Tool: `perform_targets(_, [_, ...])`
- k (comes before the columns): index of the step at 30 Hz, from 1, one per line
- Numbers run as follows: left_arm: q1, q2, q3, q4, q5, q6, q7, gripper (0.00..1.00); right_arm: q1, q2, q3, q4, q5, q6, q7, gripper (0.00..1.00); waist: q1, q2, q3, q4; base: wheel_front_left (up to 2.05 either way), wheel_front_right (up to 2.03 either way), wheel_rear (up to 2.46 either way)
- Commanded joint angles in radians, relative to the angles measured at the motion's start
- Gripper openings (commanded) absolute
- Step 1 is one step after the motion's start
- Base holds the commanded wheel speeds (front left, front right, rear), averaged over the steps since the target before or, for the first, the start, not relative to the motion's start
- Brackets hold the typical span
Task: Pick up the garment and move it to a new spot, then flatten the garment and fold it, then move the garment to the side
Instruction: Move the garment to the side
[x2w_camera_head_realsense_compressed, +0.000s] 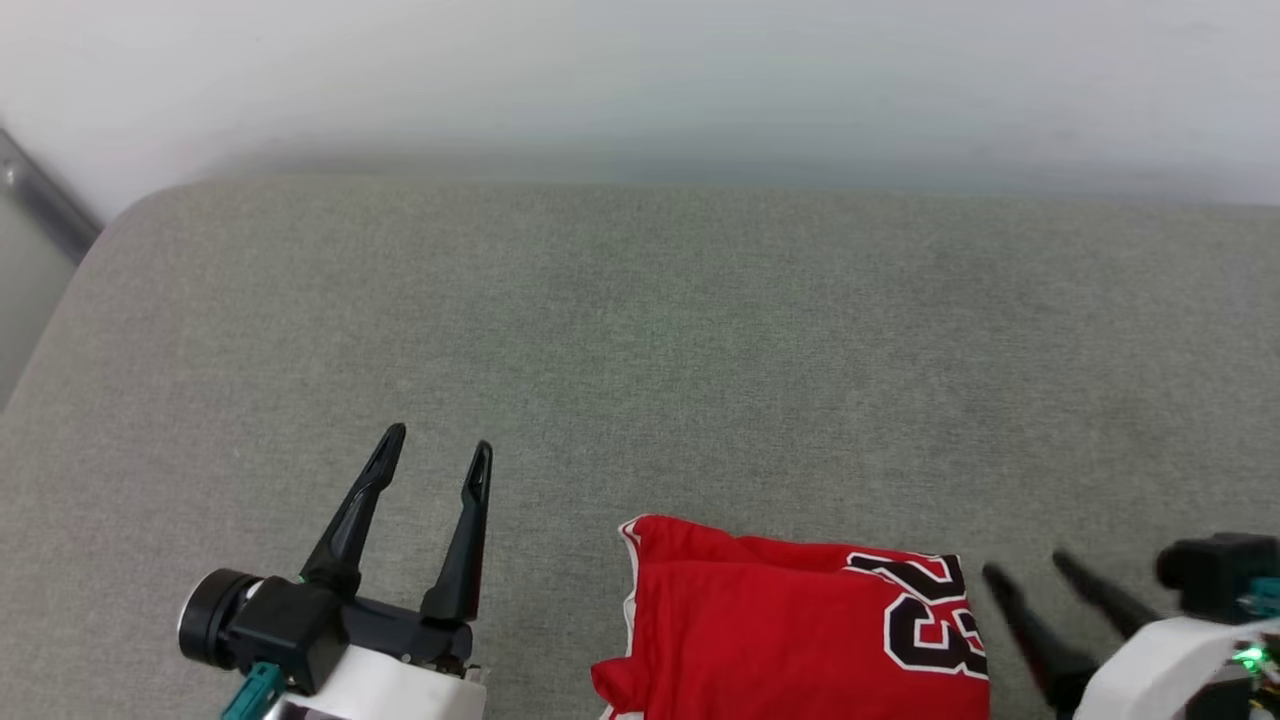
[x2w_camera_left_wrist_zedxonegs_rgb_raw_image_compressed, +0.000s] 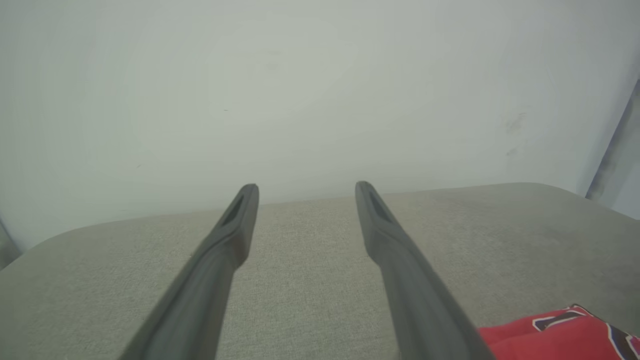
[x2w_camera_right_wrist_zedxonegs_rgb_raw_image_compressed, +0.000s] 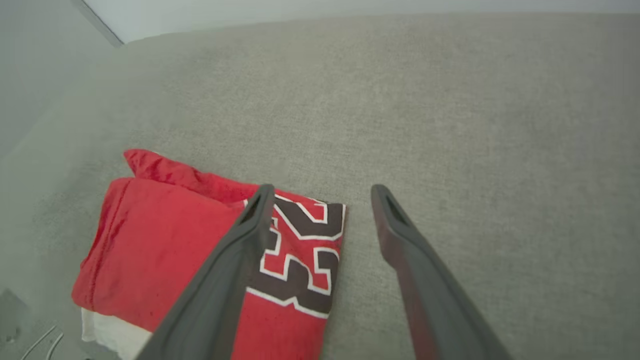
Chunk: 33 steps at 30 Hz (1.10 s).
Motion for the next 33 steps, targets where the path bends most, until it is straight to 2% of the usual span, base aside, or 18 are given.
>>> perform_targets(1, [-0.019,-0.001,0.001,-0.005,-0.007,-0.002,-0.002,1.00,0.013,-0.021,0.007,-0.015,0.031,0.000,0.125,1.00,0.0000,-0.0001,0.016,0.011,0.00,0.00,0.00])
perform_targets(4, [-0.034,0.003,0.006,-0.009,-0.014,-0.002,-0.002,1.00,0.013,-0.012,-0.014,-0.028,0.045,-0.001,0.309,1.00,0.0000,-0.0001,0.036,0.028,0.00,0.00,0.00])
perform_targets(5, [-0.034,0.003,0.006,-0.009,-0.014,-0.002,-0.002,1.00,0.013,-0.012,-0.014,-0.028,0.045,-0.001,0.309,1.00,0.0000,-0.0001,0.036,0.028,0.00,0.00,0.00])
perform_targets(8, [-0.045,0.010,0.002,-0.011,-0.017,-0.002,-0.002,1.00,0.015,0.017,-0.036,-0.030,0.049,-0.001,0.464,1.00,0.0000,-0.0001,0.055,0.050,0.00,0.00,0.00])
perform_targets(11, [-0.059,0.007,-0.002,-0.007,-0.018,-0.002,-0.002,1.00,-0.009,0.043,-0.056,-0.010,0.022,-0.001,0.546,1.00,0.0000,-0.0001,0.072,0.075,0.00,0.00,0.00])
perform_targets(17, [-0.080,0.000,-0.019,0.000,-0.020,-0.002,-0.002,1.00,-0.044,0.093,-0.062,0.059,-0.029,-0.001,0.626,1.00,0.0000,-0.0001,0.108,0.123,0.00,0.00,0.00])
perform_targets(22, [-0.093,-0.006,-0.033,0.007,-0.018,-0.002,-0.002,1.00,-0.053,0.127,-0.034,0.146,-0.057,0.000,0.624,1.00,0.0000,-0.0001,0.124,0.155,0.00,0.00,0.00])
perform_targets(23, [-0.094,-0.008,-0.035,0.009,-0.017,-0.002,-0.002,1.00,-0.053,0.127,-0.024,0.164,-0.062,0.000,0.619,0.52,0.0000,-0.0001,0.124,0.159,0.00,0.00,0.00])
perform_targets(24, [-0.095,-0.009,-0.035,0.011,-0.018,-0.002,-0.002,1.00,-0.054,0.129,-0.018,0.181,-0.068,0.000,0.610,0.22,0.0000,-0.0001,0.124,0.161,0.00,0.00,0.00])
perform_targets(25, [-0.095,-0.010,-0.036,0.012,-0.019,-0.002,-0.002,1.00,-0.056,0.128,-0.009,0.197,-0.071,0.000,0.603,0.00,0.0000,-0.0001,0.123,0.163,0.00,0.00,0.00])
perform_targets(30, [-0.082,-0.012,-0.048,0.023,-0.020,-0.002,-0.002,1.00,-0.090,0.075,0.036,0.222,-0.114,-0.001,0.543,0.00,0.0000,-0.0001,0.103,0.150,0.00,0.00,0.00])
perform_targets(33, [-0.069,-0.011,-0.053,0.023,-0.014,-0.002,-0.002,1.00,-0.145,-0.004,0.094,0.199,-0.164,-0.002,0.501,0.00,0.0000,-0.0001,0.092,0.110,0.00,0.00,0.00])
